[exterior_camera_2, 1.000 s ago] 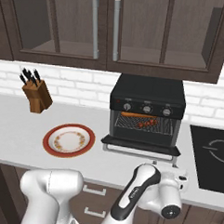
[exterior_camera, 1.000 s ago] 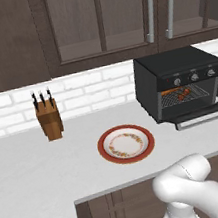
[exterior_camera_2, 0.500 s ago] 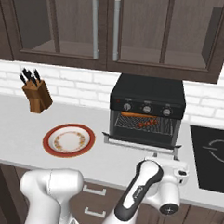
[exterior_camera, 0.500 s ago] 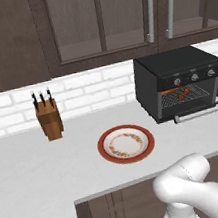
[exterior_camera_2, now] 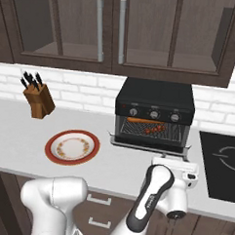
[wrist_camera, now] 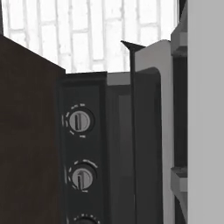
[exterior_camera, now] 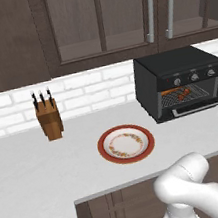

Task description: Pick up the kebab skewer and baguette bread, and place them inside the toaster oven. Close the toaster oven door and start by setting the timer.

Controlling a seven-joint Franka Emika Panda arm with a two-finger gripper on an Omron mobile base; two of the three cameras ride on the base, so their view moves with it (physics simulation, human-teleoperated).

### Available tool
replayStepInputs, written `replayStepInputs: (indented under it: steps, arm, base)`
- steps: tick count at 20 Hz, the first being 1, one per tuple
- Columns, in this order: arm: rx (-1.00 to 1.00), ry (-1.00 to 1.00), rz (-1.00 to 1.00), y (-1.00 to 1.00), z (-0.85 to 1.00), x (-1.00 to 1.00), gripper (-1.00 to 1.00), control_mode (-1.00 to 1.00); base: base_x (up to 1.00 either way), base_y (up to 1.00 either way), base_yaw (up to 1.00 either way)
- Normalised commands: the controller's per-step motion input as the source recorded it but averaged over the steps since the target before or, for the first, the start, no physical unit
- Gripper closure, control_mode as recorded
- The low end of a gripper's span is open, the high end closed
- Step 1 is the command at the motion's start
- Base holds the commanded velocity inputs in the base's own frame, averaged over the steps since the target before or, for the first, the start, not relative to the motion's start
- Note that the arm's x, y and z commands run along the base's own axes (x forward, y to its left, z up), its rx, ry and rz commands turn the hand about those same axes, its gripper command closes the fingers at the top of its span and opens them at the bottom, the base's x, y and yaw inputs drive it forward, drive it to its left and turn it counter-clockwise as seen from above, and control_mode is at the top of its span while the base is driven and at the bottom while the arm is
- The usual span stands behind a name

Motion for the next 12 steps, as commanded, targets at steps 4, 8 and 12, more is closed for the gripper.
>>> replayStepInputs:
  steps: [4, 8, 12]
  arm:
    - [0.00, -0.05, 0.00, 0.11, 0.12, 0.23, -1.00, -1.00]
    - [0.00, -0.02, 0.00, 0.13, 0.02, 0.27, -1.00, -1.00]
    - [0.00, 0.00, 0.02, 0.17, 0.01, 0.37, -1.00, -1.00]
  base:
    - [0.00, 0.00, 0.00]
    - [0.00, 0.00, 0.00]
    - [0.00, 0.00, 0.00]
